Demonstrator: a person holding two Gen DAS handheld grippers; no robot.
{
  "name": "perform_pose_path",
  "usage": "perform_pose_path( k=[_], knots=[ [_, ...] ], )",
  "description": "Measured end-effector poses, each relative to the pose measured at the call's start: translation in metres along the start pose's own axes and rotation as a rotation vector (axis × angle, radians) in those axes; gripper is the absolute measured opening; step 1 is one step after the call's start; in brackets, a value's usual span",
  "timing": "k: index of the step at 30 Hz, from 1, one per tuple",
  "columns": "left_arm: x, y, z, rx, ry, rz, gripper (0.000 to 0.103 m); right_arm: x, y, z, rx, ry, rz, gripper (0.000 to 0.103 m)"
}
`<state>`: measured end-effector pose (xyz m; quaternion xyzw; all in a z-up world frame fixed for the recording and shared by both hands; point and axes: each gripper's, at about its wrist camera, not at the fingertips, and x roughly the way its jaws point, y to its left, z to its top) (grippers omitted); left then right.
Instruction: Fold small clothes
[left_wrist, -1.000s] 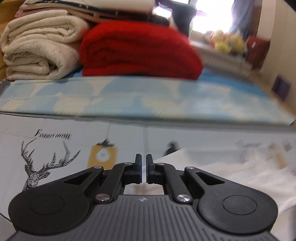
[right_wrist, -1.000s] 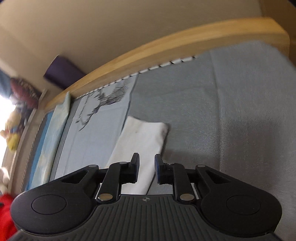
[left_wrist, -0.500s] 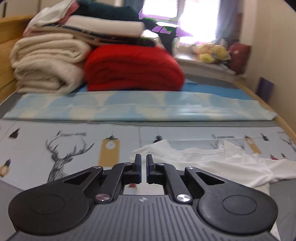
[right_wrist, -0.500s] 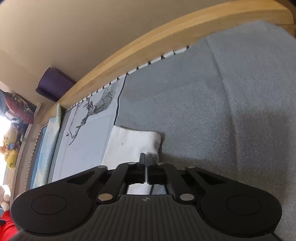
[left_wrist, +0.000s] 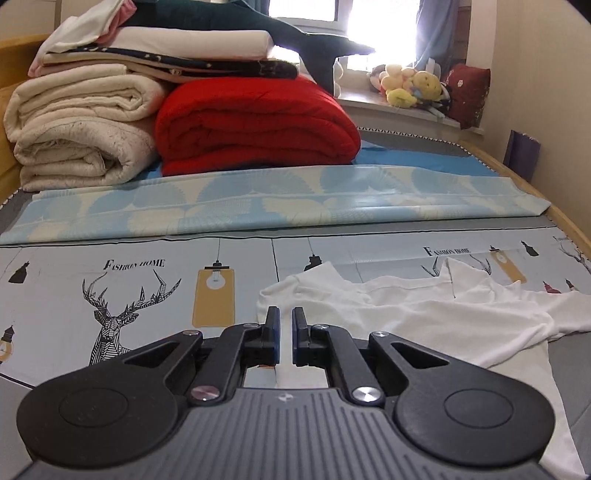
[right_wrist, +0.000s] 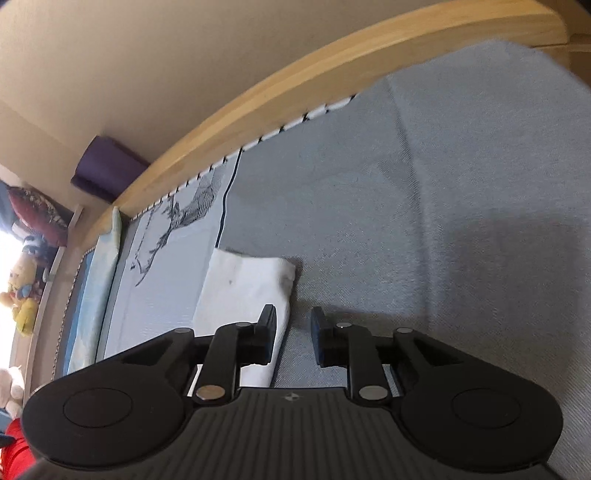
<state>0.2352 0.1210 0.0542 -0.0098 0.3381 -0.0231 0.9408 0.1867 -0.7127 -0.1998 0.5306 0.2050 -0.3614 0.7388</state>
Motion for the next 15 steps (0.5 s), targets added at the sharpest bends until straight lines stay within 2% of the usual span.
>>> perform_pose_path(
  k=[5,6,8,10,12,15],
  knots=[
    [0.006,-0.003,0.004,-0.005,-0.012,0.020,0.005,0.016,0.011,0.000,-0.030,-0.001,0.013,0.021],
    [0.006,-0.003,0.004,-0.003,-0.015,0.021,0.005,0.018,0.011,0.000,-0.019,-0.007,0.015,0.018],
    [0.006,-0.004,0.004,0.008,-0.017,0.030,0.005,0.020,0.010,0.001,0.012,-0.018,0.011,0.003],
    [0.007,-0.003,0.004,0.013,-0.017,0.037,0.005,0.017,0.013,0.000,0.015,-0.040,0.002,0.003],
    [0.005,0.000,0.006,0.001,-0.022,0.040,0.005,0.010,0.026,-0.003,-0.026,-0.074,-0.004,0.003],
    [0.000,0.008,0.010,-0.038,-0.026,0.040,0.005,-0.010,0.065,-0.011,-0.177,-0.132,0.035,0.003]
  ],
)
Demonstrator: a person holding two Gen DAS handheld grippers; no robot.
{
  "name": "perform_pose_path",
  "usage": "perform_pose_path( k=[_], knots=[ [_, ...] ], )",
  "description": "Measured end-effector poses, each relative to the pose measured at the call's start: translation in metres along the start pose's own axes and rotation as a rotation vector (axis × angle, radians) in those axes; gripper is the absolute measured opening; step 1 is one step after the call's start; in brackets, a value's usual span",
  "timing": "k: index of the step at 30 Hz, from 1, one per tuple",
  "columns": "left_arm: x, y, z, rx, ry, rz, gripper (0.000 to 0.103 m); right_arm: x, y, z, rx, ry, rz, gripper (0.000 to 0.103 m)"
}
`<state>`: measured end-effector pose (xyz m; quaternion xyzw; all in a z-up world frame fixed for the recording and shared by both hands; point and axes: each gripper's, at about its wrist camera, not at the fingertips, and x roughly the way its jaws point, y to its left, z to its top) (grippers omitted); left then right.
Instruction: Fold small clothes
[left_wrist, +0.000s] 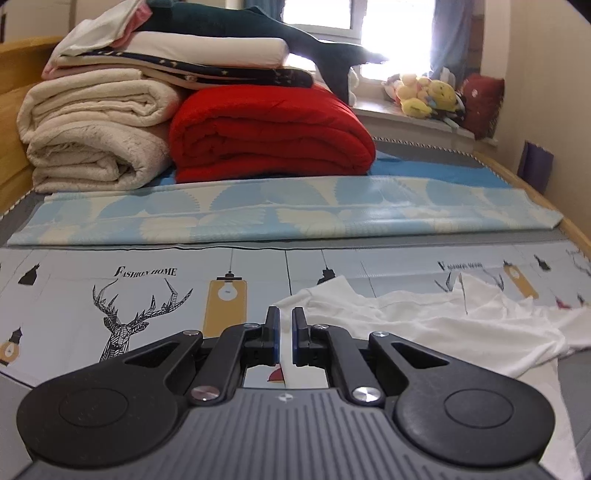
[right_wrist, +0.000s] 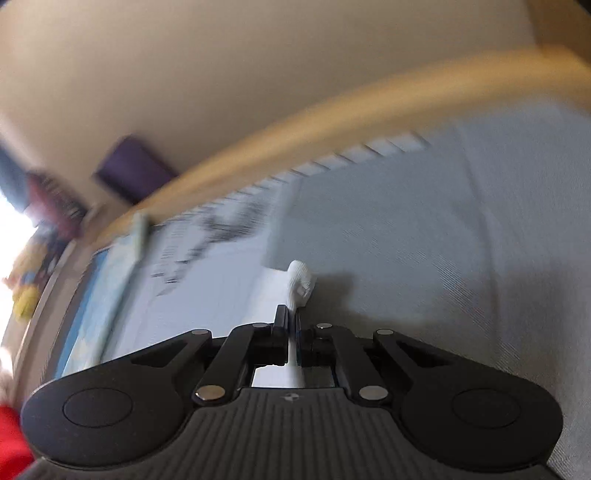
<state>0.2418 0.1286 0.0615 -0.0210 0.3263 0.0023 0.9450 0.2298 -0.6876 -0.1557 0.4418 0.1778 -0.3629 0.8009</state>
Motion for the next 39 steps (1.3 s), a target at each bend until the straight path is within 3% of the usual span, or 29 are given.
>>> perform_pose_path(
  k=[4,6,10,14,17,18,20,23,25,27,31,34,37,39],
  knots=[
    [-0.005,0.015,0.004,-0.053,0.014,0.016,0.005,-0.046,0.077,-0.013,-0.216,-0.060,0.139,0.003],
    [-0.009,0.025,0.006,-0.086,0.018,0.024,0.005,-0.083,0.127,-0.037,-0.345,-0.087,0.241,0.003],
    [-0.021,0.047,0.014,-0.143,-0.009,0.022,0.005,-0.163,0.217,-0.119,-0.576,-0.075,0.492,0.003],
    [-0.028,0.066,0.018,-0.182,-0.021,0.039,0.005,-0.241,0.288,-0.241,-0.795,0.023,0.740,0.003],
    [-0.028,0.081,0.019,-0.241,0.002,0.023,0.005,-0.290,0.323,-0.350,-0.999,0.135,0.883,0.004],
    [-0.027,0.084,0.020,-0.254,0.011,0.016,0.005,-0.299,0.329,-0.388,-1.070,0.212,0.903,0.005],
    [-0.023,0.088,0.020,-0.272,0.036,0.009,0.005,-0.302,0.327,-0.462,-1.206,0.442,0.874,0.006],
    [-0.018,0.092,0.020,-0.305,0.070,-0.011,0.005,-0.297,0.301,-0.521,-1.314,0.730,0.777,0.006],
    [-0.016,0.090,0.021,-0.310,0.081,-0.024,0.005,-0.302,0.284,-0.521,-1.342,0.791,0.759,0.006],
    [-0.015,0.085,0.021,-0.305,0.086,-0.043,0.005,-0.305,0.276,-0.493,-1.363,0.789,0.771,0.011],
    [0.000,0.071,0.017,-0.317,0.135,-0.109,0.005,-0.302,0.272,-0.413,-1.454,0.680,0.751,0.018],
    [0.021,0.058,0.012,-0.321,0.200,-0.185,0.005,-0.281,0.264,-0.340,-1.479,0.568,0.684,0.021],
    [0.042,0.048,0.003,-0.319,0.237,-0.196,0.005,-0.259,0.253,-0.287,-1.394,0.483,0.624,0.025],
    [0.057,0.045,-0.002,-0.345,0.256,-0.199,0.005,-0.237,0.231,-0.255,-1.251,0.448,0.569,0.025]
  ],
)
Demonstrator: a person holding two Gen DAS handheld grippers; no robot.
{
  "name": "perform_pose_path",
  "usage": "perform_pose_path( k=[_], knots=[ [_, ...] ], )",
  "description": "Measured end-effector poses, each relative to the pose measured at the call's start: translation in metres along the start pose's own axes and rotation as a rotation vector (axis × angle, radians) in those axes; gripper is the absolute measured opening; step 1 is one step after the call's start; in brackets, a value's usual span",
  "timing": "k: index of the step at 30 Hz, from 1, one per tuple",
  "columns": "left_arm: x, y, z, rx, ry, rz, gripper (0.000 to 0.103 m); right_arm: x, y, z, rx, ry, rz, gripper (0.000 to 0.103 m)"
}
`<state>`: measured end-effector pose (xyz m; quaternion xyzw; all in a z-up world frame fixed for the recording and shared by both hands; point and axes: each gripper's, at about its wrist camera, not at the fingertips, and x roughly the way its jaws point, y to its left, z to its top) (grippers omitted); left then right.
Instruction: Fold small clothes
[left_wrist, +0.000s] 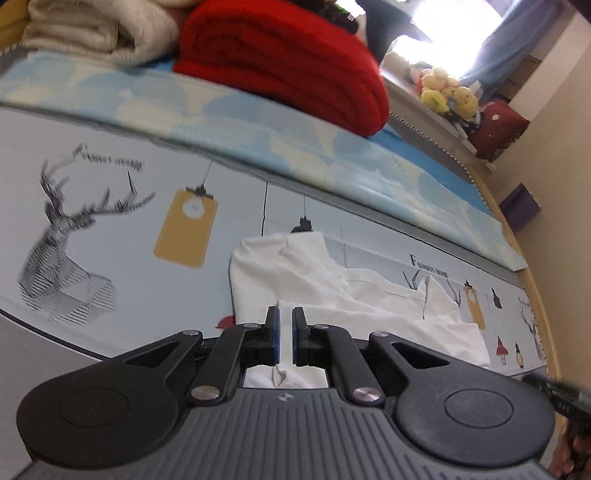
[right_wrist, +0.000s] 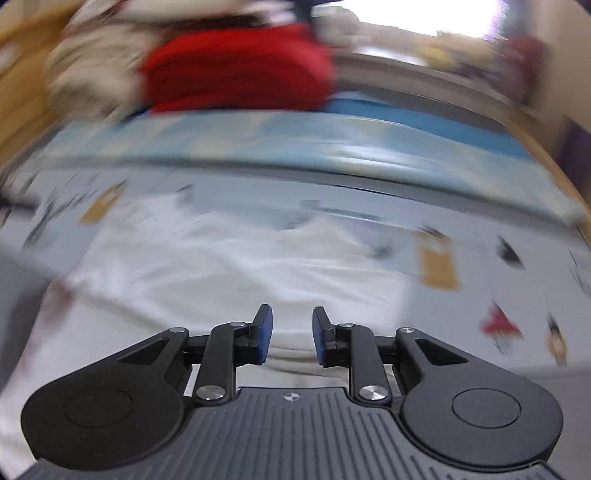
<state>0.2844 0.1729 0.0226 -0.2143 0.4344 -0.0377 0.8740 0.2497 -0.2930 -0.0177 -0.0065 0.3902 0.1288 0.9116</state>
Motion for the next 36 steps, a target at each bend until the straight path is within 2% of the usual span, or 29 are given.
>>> perform_pose_path(
  k=[1,3,4,5,7,11,15,16,18,20,23,25,27,28,29,30,32,34,36],
  knots=[
    [0.008,0.002,-0.001,-0.013,0.008,-0.004,0.005,-0.002,-0.017,-0.009,0.064,-0.014,-0.015,0.025],
    [0.027,0.005,-0.002,-0.040,0.039,-0.021,0.005,0.007,-0.041,-0.013,0.178,0.075,-0.076,0.026],
    [0.036,0.007,-0.003,-0.055,0.058,-0.036,0.005,0.002,-0.048,-0.011,0.206,0.026,-0.079,0.026],
    [0.046,0.008,-0.004,-0.065,0.075,-0.048,0.005,-0.005,-0.054,-0.007,0.221,-0.039,-0.073,0.026],
    [0.060,0.006,-0.007,-0.059,0.087,-0.040,0.005,-0.008,-0.060,-0.003,0.208,-0.079,-0.073,0.027],
    [0.091,0.005,-0.014,-0.061,0.126,-0.007,0.011,0.005,-0.074,-0.009,0.217,-0.009,-0.093,0.027],
    [0.119,0.003,-0.024,-0.030,0.185,0.014,0.029,0.015,-0.081,-0.008,0.258,-0.003,-0.086,0.027],
    [0.123,0.000,-0.027,0.000,0.188,0.024,0.029,0.020,-0.081,-0.008,0.266,0.006,-0.089,0.027],
    [0.125,-0.008,-0.030,0.075,0.168,0.038,0.028,0.023,-0.085,-0.009,0.283,0.016,-0.091,0.028],
    [0.122,-0.011,-0.028,0.107,0.151,0.037,0.007,0.024,-0.087,-0.008,0.285,0.019,-0.091,0.029],
    [0.099,-0.013,-0.012,0.117,0.053,0.012,0.004,0.028,-0.086,-0.008,0.279,0.035,-0.086,0.032],
    [0.081,-0.012,-0.001,0.116,-0.023,0.034,0.004,0.032,-0.083,-0.008,0.271,0.051,-0.075,0.033],
    [0.072,-0.009,0.003,0.157,-0.063,0.119,0.004,0.038,-0.079,-0.009,0.255,0.073,-0.058,0.039],
    [0.074,-0.005,0.001,0.162,-0.052,0.155,0.004,0.042,-0.075,-0.010,0.241,0.093,-0.044,0.041],
    [0.080,0.001,-0.001,0.152,-0.004,0.167,0.005,0.046,-0.070,-0.011,0.226,0.108,-0.033,0.042],
    [0.083,0.004,-0.002,0.147,0.036,0.152,0.007,0.052,-0.063,-0.013,0.193,0.132,-0.016,0.043],
    [0.079,0.005,-0.002,0.150,0.015,0.158,0.013,0.063,-0.049,-0.018,0.113,0.175,-0.007,0.043],
    [0.070,0.008,0.000,0.135,-0.018,0.146,0.026,0.070,-0.037,-0.021,0.054,0.192,-0.016,0.043],
    [0.071,0.011,0.000,0.104,0.011,0.142,0.027,0.077,-0.028,-0.022,0.019,0.202,-0.012,0.043]
  ],
)
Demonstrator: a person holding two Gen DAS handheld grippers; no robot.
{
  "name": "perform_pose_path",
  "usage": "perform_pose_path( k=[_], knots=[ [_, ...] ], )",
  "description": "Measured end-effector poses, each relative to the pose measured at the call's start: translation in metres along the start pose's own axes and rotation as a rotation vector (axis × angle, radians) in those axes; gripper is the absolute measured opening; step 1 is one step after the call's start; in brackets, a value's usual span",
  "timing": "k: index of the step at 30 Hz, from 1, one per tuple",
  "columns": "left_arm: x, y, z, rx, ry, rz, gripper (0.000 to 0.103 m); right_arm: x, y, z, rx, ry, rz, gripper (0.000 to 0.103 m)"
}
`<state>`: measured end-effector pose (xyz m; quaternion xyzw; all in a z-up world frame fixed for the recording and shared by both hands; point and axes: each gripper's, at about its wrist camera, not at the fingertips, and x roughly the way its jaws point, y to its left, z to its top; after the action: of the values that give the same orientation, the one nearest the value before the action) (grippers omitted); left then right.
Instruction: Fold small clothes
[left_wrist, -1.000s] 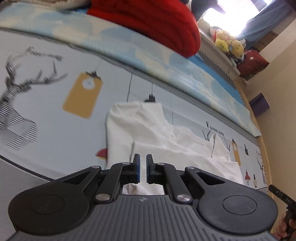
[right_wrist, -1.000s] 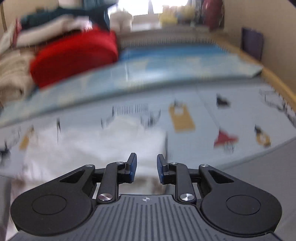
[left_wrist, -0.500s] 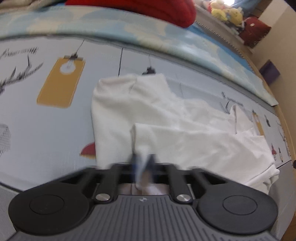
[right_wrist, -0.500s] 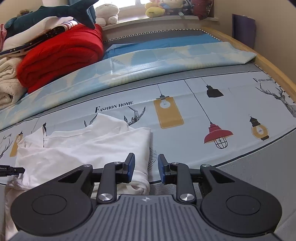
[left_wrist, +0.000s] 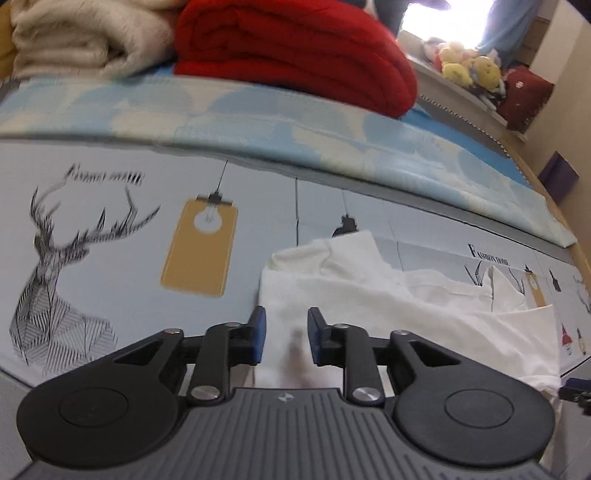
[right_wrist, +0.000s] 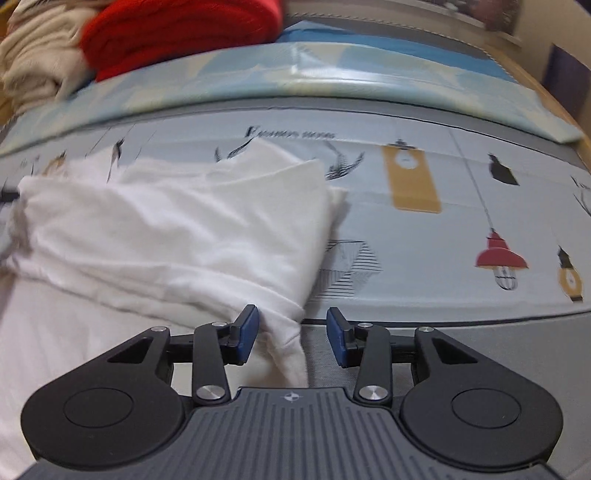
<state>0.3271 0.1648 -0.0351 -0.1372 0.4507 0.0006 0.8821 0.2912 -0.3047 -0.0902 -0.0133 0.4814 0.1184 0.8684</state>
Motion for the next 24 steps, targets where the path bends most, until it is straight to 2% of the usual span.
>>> perform_pose_path(
  k=[3,8,10,12,13,14,15,18,20,22,24],
  knots=[
    [0.012,0.009,-0.004,-0.039,0.090,-0.012,0.027,0.006,0.013,0.001,-0.067,-0.009,-0.037,0.043],
    [0.025,0.019,-0.012,-0.060,0.168,-0.012,0.030,0.017,0.026,-0.003,-0.168,0.026,-0.055,0.043],
    [0.025,0.020,-0.014,-0.051,0.176,-0.015,0.026,0.016,0.029,-0.004,-0.196,0.021,-0.067,0.043],
    [0.022,0.018,-0.015,-0.025,0.166,-0.003,0.017,0.016,0.028,-0.004,-0.201,0.009,-0.085,0.042],
    [0.018,0.017,-0.013,-0.015,0.146,0.002,0.000,0.016,0.027,-0.004,-0.200,0.001,-0.095,0.036],
    [0.012,0.016,-0.010,-0.019,0.124,-0.003,0.001,0.015,0.027,-0.004,-0.201,-0.015,-0.109,0.017],
    [0.007,0.015,-0.008,-0.031,0.107,-0.022,0.001,0.011,0.026,-0.003,-0.198,-0.042,-0.125,0.011],
    [-0.009,0.006,-0.001,0.001,0.060,-0.087,0.001,-0.016,0.021,0.006,-0.157,-0.158,-0.187,0.007],
    [-0.010,-0.003,-0.004,0.061,0.065,-0.086,0.001,-0.026,0.016,0.005,-0.151,-0.177,-0.197,0.007],
    [-0.004,-0.006,-0.005,0.067,0.093,-0.068,0.001,-0.014,0.014,-0.006,-0.202,-0.066,-0.188,0.007],
    [-0.001,-0.008,-0.006,0.070,0.104,-0.064,0.001,0.009,0.017,-0.026,-0.285,0.103,-0.151,0.007]
  ],
)
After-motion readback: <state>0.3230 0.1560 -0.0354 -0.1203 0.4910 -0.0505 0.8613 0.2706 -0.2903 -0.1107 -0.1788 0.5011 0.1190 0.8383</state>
